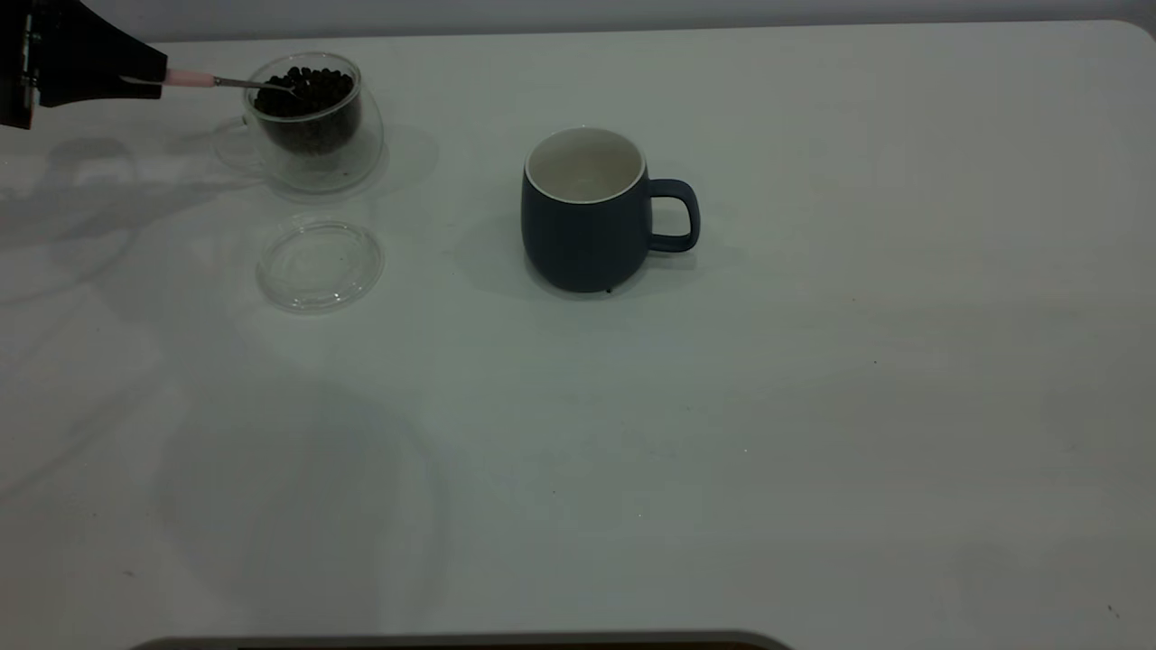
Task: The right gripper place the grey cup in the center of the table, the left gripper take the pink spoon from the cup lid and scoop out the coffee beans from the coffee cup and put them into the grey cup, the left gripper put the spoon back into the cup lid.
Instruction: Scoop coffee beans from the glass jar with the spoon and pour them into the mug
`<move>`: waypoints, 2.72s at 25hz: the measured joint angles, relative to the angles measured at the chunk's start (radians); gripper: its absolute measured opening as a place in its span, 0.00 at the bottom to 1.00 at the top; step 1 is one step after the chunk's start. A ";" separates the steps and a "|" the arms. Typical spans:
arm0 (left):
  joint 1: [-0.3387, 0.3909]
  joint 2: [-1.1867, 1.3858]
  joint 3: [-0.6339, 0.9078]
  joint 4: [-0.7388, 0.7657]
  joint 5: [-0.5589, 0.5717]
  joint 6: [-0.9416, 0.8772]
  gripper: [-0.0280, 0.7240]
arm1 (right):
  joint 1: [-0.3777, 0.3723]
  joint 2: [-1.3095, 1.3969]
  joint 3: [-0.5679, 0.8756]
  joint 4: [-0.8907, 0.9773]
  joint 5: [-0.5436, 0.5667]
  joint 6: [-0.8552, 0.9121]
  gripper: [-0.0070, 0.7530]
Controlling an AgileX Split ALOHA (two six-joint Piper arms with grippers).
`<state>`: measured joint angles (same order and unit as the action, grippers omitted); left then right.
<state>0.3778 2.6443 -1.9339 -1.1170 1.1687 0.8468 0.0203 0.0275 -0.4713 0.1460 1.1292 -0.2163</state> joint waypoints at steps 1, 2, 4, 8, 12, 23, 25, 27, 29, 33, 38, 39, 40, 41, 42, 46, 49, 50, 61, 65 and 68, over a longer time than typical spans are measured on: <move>0.002 0.000 0.000 -0.001 0.000 0.001 0.21 | 0.000 0.000 0.000 0.000 0.000 0.000 0.78; 0.005 0.000 0.000 -0.002 0.000 0.001 0.21 | 0.000 0.000 0.000 0.000 0.000 0.000 0.78; 0.013 0.000 0.000 -0.007 0.000 0.000 0.21 | 0.000 0.000 0.000 0.000 0.000 0.000 0.78; 0.029 0.001 0.000 -0.011 0.000 -0.003 0.21 | 0.000 0.000 0.000 0.000 0.000 0.000 0.78; 0.032 0.001 0.000 -0.014 0.000 -0.003 0.21 | 0.000 0.000 0.000 0.000 0.000 0.000 0.78; 0.032 0.001 0.000 -0.015 -0.001 0.151 0.21 | 0.000 0.000 0.000 0.000 0.000 0.000 0.78; 0.032 0.001 0.000 -0.015 -0.001 0.216 0.21 | 0.000 0.000 0.000 0.000 0.000 0.000 0.78; 0.032 0.001 0.000 -0.015 -0.001 0.289 0.21 | 0.000 0.000 0.000 0.000 0.000 0.000 0.78; 0.032 0.001 0.000 -0.015 -0.001 0.340 0.21 | 0.000 0.000 0.000 0.000 0.000 0.000 0.78; 0.032 0.001 0.000 -0.015 -0.001 0.320 0.21 | 0.000 0.000 0.000 0.000 0.000 0.000 0.78; 0.032 0.001 0.000 -0.015 -0.001 0.240 0.21 | 0.000 0.000 0.000 0.000 0.000 0.000 0.78; 0.032 0.001 0.000 -0.015 -0.001 0.236 0.21 | 0.000 0.000 0.000 0.000 0.000 0.000 0.78; 0.032 0.001 0.000 -0.015 -0.001 0.235 0.21 | 0.000 0.000 0.000 0.000 0.000 0.000 0.78; 0.030 0.001 0.000 -0.014 -0.001 0.235 0.21 | 0.000 0.000 0.000 0.000 0.000 0.000 0.78; 0.025 0.001 0.000 -0.013 -0.002 0.240 0.21 | 0.000 0.000 0.000 0.000 0.000 0.000 0.78; -0.010 0.001 0.000 0.027 -0.002 0.272 0.21 | 0.000 0.000 0.000 0.000 0.000 0.000 0.78; -0.027 0.001 0.000 0.081 0.000 0.252 0.21 | 0.000 0.000 0.000 0.000 0.000 0.000 0.78; -0.027 0.001 0.000 0.086 0.001 0.242 0.21 | 0.000 0.000 0.000 0.000 0.000 0.000 0.78; 0.015 0.001 0.000 0.003 0.000 0.117 0.21 | 0.000 0.000 0.000 0.000 0.000 0.000 0.78; 0.017 0.001 0.000 0.000 0.000 0.071 0.21 | 0.000 0.000 0.000 0.000 0.000 0.000 0.78; 0.017 0.001 0.000 0.000 0.000 0.049 0.21 | 0.000 0.000 0.000 0.000 0.000 0.000 0.78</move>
<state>0.3947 2.6451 -1.9339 -1.1173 1.1688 0.8960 0.0203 0.0275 -0.4713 0.1460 1.1292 -0.2163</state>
